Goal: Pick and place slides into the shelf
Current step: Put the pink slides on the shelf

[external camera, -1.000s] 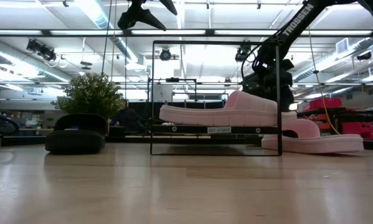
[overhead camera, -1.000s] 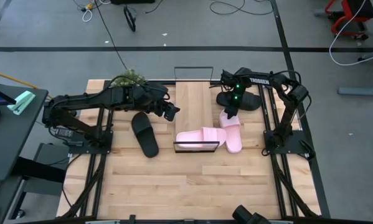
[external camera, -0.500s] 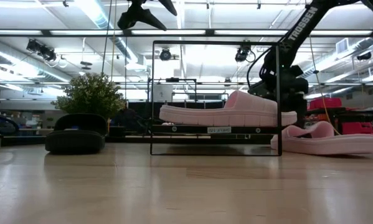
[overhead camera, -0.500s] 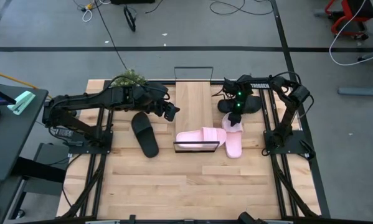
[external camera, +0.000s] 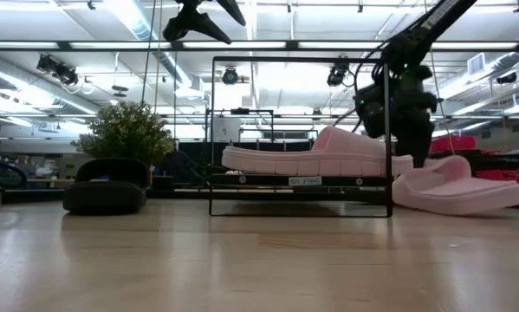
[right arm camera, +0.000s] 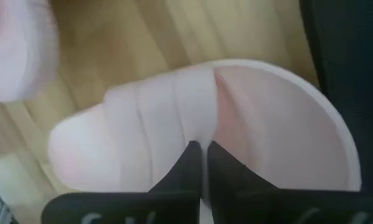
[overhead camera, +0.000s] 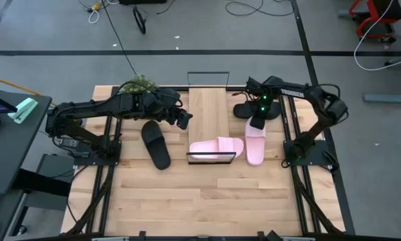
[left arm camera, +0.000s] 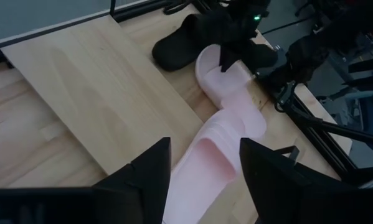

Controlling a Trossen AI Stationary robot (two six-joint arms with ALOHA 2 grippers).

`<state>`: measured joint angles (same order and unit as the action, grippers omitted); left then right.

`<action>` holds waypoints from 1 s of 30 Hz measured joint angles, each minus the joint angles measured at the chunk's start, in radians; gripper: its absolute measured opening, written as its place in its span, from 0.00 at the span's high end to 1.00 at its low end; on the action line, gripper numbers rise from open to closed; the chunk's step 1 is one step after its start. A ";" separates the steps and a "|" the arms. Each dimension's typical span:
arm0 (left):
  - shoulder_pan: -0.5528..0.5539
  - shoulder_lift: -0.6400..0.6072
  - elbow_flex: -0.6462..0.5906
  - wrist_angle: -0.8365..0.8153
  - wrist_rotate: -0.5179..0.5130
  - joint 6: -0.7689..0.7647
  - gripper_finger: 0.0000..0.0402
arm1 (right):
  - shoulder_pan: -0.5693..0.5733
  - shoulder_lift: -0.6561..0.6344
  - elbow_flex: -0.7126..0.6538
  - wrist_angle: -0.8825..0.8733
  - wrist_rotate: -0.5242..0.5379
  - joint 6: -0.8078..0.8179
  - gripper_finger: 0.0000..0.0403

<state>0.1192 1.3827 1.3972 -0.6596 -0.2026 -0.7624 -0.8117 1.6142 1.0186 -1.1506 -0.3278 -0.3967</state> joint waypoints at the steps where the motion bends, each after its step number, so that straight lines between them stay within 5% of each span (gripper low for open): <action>1: 0.000 0.000 0.000 0.000 0.000 0.000 0.52 | 0.001 -0.018 0.001 -0.013 0.001 0.004 0.97; 15: 0.002 0.000 0.000 0.001 -0.015 0.015 0.54 | 0.001 -0.341 0.001 -0.025 0.139 0.205 0.98; 30: 0.002 0.000 0.000 0.001 -0.091 0.071 0.56 | 0.001 -0.659 0.002 0.129 0.221 0.665 0.98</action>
<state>0.1215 1.3827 1.3974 -0.6582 -0.2940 -0.6917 -0.8103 0.9550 1.0206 -1.0217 -0.1068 0.2681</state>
